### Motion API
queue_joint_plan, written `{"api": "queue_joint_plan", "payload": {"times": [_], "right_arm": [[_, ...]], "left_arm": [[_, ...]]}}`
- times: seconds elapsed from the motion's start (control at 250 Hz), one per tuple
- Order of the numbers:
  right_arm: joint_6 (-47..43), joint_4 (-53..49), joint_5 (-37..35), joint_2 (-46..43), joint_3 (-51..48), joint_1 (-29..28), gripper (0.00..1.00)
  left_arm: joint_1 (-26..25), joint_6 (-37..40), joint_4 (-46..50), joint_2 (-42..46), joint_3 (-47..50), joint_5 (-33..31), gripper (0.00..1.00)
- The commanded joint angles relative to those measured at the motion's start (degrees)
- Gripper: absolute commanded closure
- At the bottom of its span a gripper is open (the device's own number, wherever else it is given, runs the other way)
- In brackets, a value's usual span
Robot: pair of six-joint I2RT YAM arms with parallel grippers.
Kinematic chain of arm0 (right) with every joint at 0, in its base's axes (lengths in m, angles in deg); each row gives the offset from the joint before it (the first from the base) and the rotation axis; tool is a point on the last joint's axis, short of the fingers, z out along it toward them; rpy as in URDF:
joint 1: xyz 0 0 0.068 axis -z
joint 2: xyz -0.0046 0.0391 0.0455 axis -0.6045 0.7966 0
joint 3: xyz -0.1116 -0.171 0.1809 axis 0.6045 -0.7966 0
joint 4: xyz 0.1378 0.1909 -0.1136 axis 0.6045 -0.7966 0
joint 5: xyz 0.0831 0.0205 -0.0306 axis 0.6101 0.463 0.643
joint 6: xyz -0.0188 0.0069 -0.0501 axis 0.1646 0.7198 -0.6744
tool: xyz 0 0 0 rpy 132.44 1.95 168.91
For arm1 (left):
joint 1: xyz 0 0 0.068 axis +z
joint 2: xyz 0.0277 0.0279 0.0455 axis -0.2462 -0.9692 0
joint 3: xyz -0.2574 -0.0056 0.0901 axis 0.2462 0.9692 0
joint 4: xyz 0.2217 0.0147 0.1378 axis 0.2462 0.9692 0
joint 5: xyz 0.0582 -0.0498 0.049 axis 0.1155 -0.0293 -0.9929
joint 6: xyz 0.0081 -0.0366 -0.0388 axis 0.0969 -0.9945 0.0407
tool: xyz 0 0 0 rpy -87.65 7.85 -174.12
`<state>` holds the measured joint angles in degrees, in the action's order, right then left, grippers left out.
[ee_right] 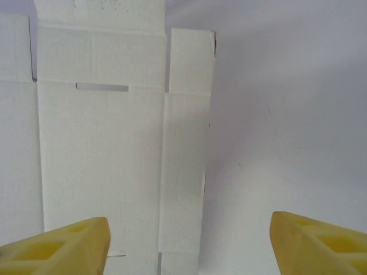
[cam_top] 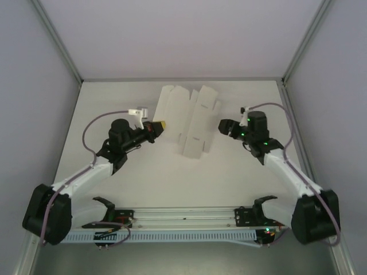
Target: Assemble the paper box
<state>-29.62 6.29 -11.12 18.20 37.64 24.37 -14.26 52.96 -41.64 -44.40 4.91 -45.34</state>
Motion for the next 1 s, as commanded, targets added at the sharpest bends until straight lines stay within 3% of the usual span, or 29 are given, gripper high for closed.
{"api": "queue_joint_plan", "payload": {"times": [0.0,0.104,0.228,0.367,0.511,0.547,0.663,0.755,0.823,0.898,0.994], "right_arm": [[4.4,7.3,13.8,-5.9,-3.1,4.3,0.11],[8.0,13.8,20.5,-9.4,-3.9,7.4,0.03],[11.9,20.1,26.0,-10.5,-3.9,9.4,0.04],[20.2,33.4,32.0,-9.3,-5.0,9.5,0.14],[24.7,40.0,34.2,-7.6,-4.7,9.5,0.21],[25.6,41.9,34.7,-7.1,-4.8,9.4,0.27],[29.0,45.5,36.3,-6.0,-4.9,9.4,0.6],[29.6,46.3,36.9,-6.3,-4.9,9.5,0.76],[28.6,45.5,37.0,-7.0,-4.8,9.3,0.82],[22.8,37.1,35.6,-8.4,-3.0,8.8,0.9],[7.4,15.4,28.9,-10.3,2.2,6.0,0.98]], "left_arm": [[-0.3,-2.5,-10.6,4.4,-2.3,6.0,1.0],[-0.4,-4.7,-13.7,7.2,-3.7,8.6,1.0],[-0.4,-5.9,-13.5,10.1,-4.9,8.5,1.0],[-0.4,-7.3,-14.1,11.6,-4.5,8.5,1.0],[-0.4,-8.5,-15.6,11.8,-3.5,8.3,1.0],[-0.4,-8.6,-16.8,11.7,-2.9,8.4,1.0],[-0.4,-9.6,-20.4,11.2,-1.3,8.2,1.0],[-0.4,-9.7,-19.6,10.1,-1.8,7.9,1.0],[-0.4,-9.3,-18.3,8.9,-2.3,7.6,1.0],[-0.5,-8.7,-16.0,7.6,-2.8,6.3,1.0],[-0.8,-7.6,-15.3,5.6,-2.5,5.2,1.0]]}}
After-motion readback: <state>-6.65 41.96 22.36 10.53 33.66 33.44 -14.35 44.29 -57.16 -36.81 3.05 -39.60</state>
